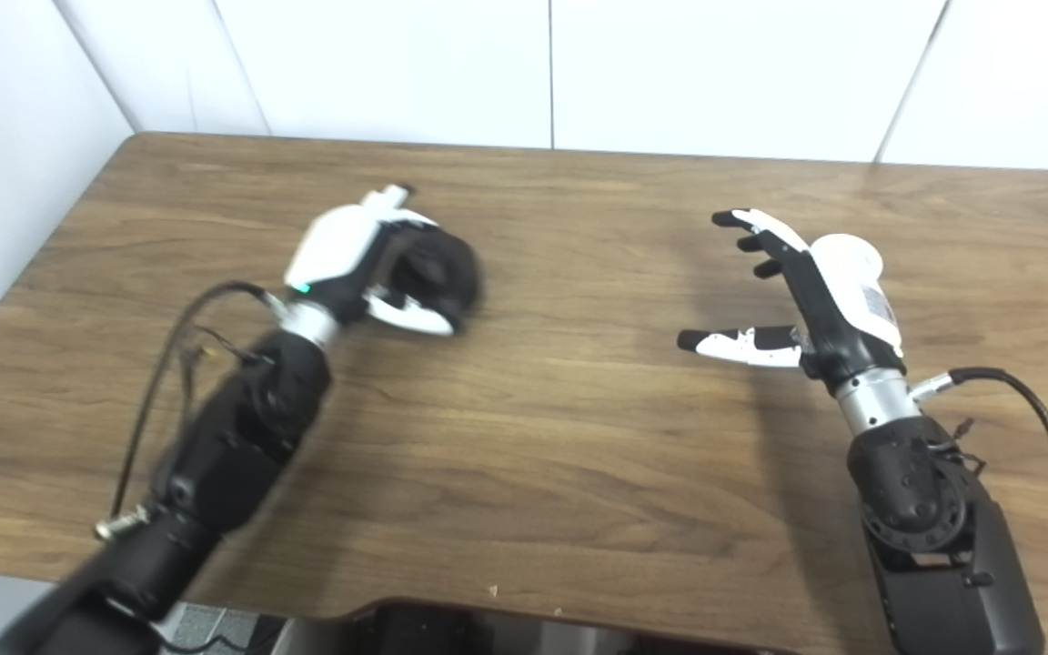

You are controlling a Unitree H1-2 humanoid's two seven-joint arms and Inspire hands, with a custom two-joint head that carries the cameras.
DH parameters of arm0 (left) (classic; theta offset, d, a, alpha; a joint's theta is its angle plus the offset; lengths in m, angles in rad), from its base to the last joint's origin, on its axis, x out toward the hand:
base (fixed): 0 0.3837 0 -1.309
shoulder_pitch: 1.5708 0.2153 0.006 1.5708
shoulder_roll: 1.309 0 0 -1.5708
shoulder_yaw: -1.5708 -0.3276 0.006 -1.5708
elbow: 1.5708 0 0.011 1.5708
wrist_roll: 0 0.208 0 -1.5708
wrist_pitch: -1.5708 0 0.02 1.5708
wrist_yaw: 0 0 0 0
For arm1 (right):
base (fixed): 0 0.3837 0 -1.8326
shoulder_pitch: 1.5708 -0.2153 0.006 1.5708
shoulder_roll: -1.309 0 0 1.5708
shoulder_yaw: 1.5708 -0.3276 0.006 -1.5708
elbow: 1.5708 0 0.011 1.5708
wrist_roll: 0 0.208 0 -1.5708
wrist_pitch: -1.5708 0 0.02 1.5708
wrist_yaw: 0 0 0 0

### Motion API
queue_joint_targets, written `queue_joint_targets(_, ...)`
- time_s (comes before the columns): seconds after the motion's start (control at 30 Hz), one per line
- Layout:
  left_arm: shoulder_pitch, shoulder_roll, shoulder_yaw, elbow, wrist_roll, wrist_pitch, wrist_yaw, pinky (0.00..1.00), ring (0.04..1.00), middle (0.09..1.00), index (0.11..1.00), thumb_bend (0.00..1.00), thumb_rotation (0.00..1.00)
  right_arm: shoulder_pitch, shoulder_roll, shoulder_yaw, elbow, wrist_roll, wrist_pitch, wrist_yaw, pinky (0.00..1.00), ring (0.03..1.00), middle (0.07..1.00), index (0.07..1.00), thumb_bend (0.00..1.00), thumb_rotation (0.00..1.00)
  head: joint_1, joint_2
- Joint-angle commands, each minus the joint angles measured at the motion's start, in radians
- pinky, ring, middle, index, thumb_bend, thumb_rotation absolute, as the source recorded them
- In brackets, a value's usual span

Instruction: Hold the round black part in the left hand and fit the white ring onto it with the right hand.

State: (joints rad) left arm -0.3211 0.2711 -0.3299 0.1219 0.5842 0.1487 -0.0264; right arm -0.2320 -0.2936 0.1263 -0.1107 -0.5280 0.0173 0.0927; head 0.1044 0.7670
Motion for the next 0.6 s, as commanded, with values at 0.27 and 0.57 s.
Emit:
queue_joint_targets(0.27, 0.037, -0.008, -0.049, -0.139, -0.01, -0.063, -0.116, 1.0, 1.0, 1.0, 0.607, 0.96, 0.27, -0.047, 0.009, -0.015, -0.059, -0.005, 0.009, -0.015, 0.7, 0.818, 0.898, 0.852, 0.81, 0.34, -0.037, 0.01)
queue_joint_targets(0.57, 0.077, -0.041, -0.123, -0.159, 0.014, -0.135, -0.136, 1.0, 1.0, 1.0, 0.603, 0.97, 0.29, -0.046, 0.012, -0.021, -0.089, -0.014, 0.035, -0.013, 0.69, 0.825, 0.902, 0.858, 0.8, 0.35, -0.086, 0.022)
